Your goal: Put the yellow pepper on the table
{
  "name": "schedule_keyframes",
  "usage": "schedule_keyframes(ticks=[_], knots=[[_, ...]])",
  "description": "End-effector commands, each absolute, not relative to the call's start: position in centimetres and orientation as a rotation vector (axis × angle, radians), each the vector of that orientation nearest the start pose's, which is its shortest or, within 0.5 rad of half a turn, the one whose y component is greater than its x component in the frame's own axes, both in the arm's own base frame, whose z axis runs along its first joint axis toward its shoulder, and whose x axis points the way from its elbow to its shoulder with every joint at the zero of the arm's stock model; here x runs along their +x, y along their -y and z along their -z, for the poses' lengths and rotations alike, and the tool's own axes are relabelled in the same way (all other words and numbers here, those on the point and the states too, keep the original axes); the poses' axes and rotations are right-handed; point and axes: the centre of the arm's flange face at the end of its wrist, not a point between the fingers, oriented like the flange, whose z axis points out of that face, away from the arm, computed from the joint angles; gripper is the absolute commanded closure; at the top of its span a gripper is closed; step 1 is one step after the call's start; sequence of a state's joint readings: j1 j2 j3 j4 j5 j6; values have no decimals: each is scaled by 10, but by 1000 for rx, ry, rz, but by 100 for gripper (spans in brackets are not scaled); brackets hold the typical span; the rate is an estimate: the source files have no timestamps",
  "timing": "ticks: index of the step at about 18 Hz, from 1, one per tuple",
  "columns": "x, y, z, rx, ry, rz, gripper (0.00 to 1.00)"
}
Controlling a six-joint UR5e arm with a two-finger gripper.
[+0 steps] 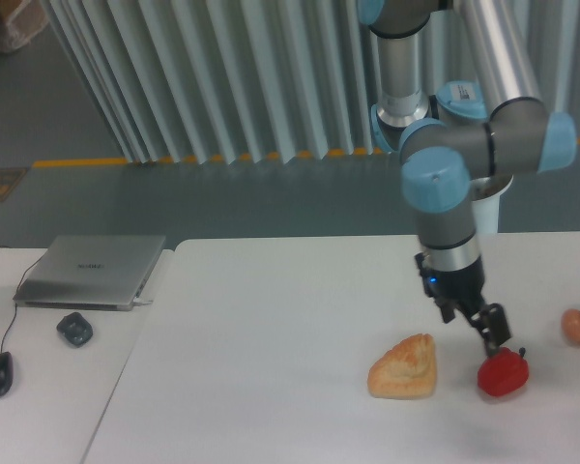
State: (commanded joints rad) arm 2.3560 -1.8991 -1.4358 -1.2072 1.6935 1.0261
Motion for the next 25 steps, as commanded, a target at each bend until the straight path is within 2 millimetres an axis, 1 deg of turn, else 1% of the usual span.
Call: schedule_keyframes(ticks=[2,5,6,9,11,12,14,15,16,17,18,19,20,21,23,24,25], knots=[[-381,-524,-409,-3096,-452,-326,0],[-396,-513,-410,-3098,-443,-327,0],[-405,-507,-412,-3097,-462,-333,0],[-433,-485,-412,-3094,-529,-324,0],[-456,-463,-411,-3087,-540,-309,0],[-464,-455,-414,-3082,-557,-312,0],[-484,-438,-410,-3084,-535,-303,0],[-492,-433,-410,-3082,-514,-323,0],[-505,-424,-412,-3072,-475,-362,0],[-512,-420,-412,-3063,-453,-380,0],[-527,-415,-408,-3056,-410,-419,0],[-534,-414,-405,-3054,-394,-433,0],[-542,-409,-402,-3054,-373,-439,0],[-554,-401,-403,-3046,-352,-479,0],[-570,-407,-401,-3029,-361,-531,0],[-578,-410,-390,-3036,-352,-525,0],[-584,-411,-398,-3025,-342,-557,0]])
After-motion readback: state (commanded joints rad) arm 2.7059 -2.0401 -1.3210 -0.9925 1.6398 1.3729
